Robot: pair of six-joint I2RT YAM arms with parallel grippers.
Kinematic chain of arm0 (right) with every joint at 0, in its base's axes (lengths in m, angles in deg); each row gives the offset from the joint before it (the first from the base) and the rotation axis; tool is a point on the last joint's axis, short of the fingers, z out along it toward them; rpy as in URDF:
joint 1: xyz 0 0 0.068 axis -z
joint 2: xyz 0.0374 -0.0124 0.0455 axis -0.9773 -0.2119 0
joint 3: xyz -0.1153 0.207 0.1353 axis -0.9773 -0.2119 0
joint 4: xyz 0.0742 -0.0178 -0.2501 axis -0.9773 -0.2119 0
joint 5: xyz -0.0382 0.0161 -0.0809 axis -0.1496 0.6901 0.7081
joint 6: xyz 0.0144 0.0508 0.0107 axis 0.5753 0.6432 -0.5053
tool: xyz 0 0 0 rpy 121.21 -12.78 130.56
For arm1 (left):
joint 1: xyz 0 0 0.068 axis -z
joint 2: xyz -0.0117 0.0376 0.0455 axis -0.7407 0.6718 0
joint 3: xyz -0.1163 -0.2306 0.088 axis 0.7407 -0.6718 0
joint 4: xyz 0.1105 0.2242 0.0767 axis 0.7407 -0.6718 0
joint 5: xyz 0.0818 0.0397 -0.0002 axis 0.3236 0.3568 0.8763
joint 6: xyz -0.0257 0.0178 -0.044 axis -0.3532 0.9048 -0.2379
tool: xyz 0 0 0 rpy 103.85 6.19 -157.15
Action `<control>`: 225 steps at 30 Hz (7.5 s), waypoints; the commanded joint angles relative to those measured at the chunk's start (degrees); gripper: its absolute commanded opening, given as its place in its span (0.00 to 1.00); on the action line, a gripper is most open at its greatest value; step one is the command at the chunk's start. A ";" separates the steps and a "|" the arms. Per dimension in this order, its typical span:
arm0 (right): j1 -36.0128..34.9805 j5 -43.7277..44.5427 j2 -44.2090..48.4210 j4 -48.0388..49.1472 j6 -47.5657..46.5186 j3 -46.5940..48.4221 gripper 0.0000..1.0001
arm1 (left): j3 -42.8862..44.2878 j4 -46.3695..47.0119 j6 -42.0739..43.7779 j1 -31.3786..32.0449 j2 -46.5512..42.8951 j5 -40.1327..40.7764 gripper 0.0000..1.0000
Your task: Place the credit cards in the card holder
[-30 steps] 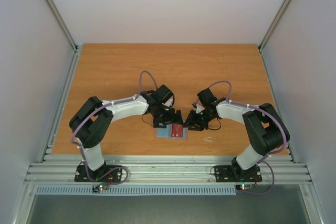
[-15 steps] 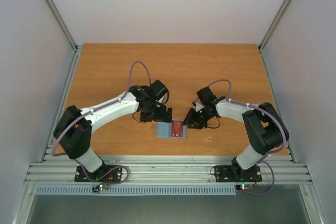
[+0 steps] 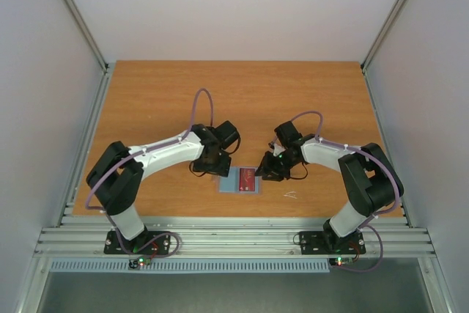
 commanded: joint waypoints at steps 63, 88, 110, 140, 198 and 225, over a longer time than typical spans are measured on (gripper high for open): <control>-1.82 -22.74 4.00 14.54 3.44 -1.72 0.42 | 0.32 13.43 3.77 0.70 9.13 -15.36 0.02; -1.04 -17.67 -7.68 15.07 -0.46 0.47 0.39 | -1.33 14.26 1.26 0.34 4.74 -20.87 0.09; -0.98 -17.03 -8.52 6.87 -6.42 3.41 0.35 | -8.87 13.70 10.15 -7.99 -5.25 -25.16 0.17; -0.98 -16.45 -12.21 4.68 -7.12 5.30 0.27 | -5.65 25.63 6.87 -5.38 9.68 -37.06 0.12; -1.45 -12.65 -11.07 -9.30 -19.36 8.77 0.09 | -1.54 23.97 2.84 -3.34 15.66 -33.75 0.12; -1.51 -10.39 -13.30 -22.94 -19.33 18.23 0.01 | -5.44 19.96 5.79 1.87 4.69 -24.23 0.40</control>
